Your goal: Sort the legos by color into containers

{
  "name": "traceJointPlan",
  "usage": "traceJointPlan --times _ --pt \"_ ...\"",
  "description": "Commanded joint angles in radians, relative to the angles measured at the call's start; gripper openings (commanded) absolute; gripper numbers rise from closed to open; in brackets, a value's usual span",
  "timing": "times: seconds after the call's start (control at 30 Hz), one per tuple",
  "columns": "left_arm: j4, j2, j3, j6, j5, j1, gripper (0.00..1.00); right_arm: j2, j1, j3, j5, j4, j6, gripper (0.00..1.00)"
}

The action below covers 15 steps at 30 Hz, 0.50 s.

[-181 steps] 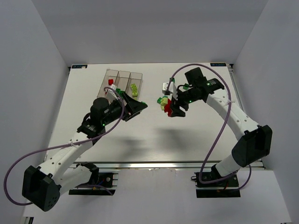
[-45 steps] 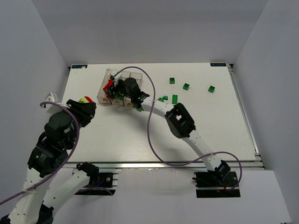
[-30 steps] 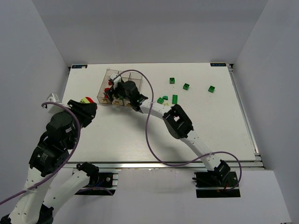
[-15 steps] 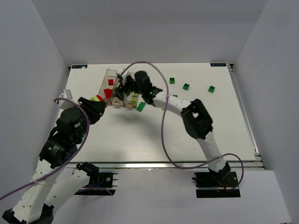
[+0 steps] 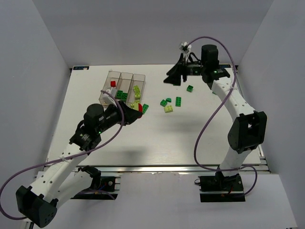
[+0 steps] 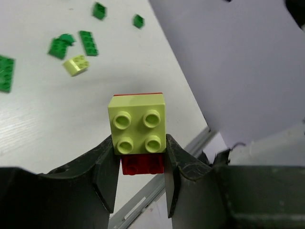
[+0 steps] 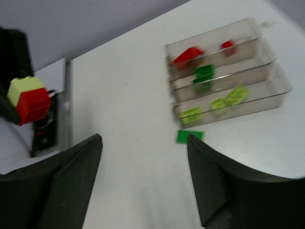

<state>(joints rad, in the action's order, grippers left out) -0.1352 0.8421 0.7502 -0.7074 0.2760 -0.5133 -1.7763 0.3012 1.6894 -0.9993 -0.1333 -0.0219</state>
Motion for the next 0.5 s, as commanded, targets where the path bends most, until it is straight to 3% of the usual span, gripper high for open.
traceJointPlan --times 0.0,0.13,0.27,0.47 --pt "0.268 -0.017 -0.026 0.115 0.207 -0.001 0.00 0.099 0.045 -0.092 -0.203 -0.215 0.054 0.79" --pt "0.354 0.018 -0.043 0.114 0.271 -0.002 0.00 0.192 0.049 -0.259 -0.275 -0.031 0.222 0.84" --pt "0.497 0.057 -0.075 0.027 0.328 -0.004 0.00 0.236 0.067 -0.385 -0.375 0.387 0.512 0.87" --pt "0.557 0.046 -0.100 0.011 0.324 -0.007 0.00 0.253 0.111 -0.425 -0.406 0.621 0.724 0.88"
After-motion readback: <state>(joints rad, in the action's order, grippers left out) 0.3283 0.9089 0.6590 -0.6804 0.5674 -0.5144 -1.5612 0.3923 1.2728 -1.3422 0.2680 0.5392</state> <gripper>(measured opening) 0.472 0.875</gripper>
